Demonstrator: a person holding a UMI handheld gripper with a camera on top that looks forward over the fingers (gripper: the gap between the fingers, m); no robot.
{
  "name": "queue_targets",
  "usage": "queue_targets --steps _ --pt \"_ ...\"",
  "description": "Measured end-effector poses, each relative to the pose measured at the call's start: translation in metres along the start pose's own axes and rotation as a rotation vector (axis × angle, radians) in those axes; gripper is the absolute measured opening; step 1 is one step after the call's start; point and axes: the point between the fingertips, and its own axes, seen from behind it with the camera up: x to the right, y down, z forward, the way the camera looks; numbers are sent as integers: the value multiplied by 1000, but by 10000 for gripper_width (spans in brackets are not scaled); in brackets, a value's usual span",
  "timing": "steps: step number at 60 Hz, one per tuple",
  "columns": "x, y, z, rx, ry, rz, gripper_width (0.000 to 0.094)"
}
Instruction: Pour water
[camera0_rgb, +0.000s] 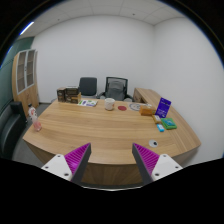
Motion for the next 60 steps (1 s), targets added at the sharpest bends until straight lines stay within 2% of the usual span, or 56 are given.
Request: queue_targets --steps 7,25,38,50,60 --pt "-26 8 5 -17 -19 -15 857" --pt "-210 31 51 -54 -88 -42 863" --pt "-369 42 86 -72 -182 -29 864" --pt "-488 29 135 -6 -256 -8 865" --pt "-536 -7 197 93 -249 1 854"
